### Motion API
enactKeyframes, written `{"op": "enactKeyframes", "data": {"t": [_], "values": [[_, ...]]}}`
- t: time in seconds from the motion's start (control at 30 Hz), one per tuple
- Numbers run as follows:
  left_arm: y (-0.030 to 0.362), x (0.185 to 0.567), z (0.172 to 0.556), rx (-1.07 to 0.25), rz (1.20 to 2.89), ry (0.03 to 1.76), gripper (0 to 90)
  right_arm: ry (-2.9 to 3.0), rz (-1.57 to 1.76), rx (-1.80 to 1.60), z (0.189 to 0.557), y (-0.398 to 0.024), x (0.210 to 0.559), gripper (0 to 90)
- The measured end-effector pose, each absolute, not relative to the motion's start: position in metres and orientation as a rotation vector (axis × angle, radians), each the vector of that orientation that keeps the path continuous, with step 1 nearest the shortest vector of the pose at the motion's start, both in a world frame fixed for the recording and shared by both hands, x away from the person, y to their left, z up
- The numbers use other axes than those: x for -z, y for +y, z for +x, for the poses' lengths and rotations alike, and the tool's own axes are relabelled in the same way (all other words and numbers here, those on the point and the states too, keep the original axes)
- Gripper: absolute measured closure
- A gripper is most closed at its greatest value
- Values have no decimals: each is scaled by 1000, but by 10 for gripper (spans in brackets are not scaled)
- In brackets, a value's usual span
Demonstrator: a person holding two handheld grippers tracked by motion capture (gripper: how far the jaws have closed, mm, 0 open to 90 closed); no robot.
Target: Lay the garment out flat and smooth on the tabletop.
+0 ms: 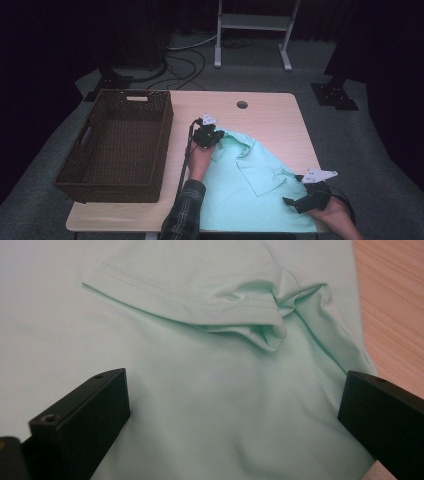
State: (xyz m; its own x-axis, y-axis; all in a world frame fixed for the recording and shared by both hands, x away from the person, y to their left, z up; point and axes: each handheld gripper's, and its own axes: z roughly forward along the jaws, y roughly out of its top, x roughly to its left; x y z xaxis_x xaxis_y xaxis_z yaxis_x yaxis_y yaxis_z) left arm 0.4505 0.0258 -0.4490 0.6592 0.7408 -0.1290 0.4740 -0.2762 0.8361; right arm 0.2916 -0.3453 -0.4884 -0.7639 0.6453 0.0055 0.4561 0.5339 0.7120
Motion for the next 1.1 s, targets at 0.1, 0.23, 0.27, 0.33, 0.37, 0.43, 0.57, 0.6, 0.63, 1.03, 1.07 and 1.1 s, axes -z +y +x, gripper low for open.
{"op": "enactKeyframes", "data": {"t": [0.1,0.23,0.27,0.33,0.37,0.43,0.57,0.6,0.63,1.03,1.07,1.1], "values": [[34,446,450,-369,1913,962,888,2516,923,-1054,292,-345,488,0],[45,443,449,-377,1895,974,888,2516,923,-1055,292,-345,488,0],[47,443,448,-379,1888,978,888,2518,919,-1053,292,-346,488,0],[52,442,448,-380,1877,984,888,2521,929,-1048,292,-347,488,0],[54,442,448,-378,1876,985,888,2521,934,-1043,291,-347,488,0],[56,443,448,-380,1874,987,888,2524,940,-1028,291,-348,487,0],[60,443,448,-379,1869,994,888,2527,941,-1024,287,-353,487,0],[61,443,448,-380,1866,996,888,2526,944,-1026,287,-355,487,0],[62,443,449,-382,1862,998,888,2525,945,-1025,286,-356,487,0],[86,448,443,-416,1855,1054,887,2514,947,-1035,282,-365,488,0],[87,448,442,-426,1860,1060,887,2513,948,-1035,282,-365,488,0],[87,449,441,-442,1871,1066,886,2513,949,-1034,282,-365,488,0]]}}
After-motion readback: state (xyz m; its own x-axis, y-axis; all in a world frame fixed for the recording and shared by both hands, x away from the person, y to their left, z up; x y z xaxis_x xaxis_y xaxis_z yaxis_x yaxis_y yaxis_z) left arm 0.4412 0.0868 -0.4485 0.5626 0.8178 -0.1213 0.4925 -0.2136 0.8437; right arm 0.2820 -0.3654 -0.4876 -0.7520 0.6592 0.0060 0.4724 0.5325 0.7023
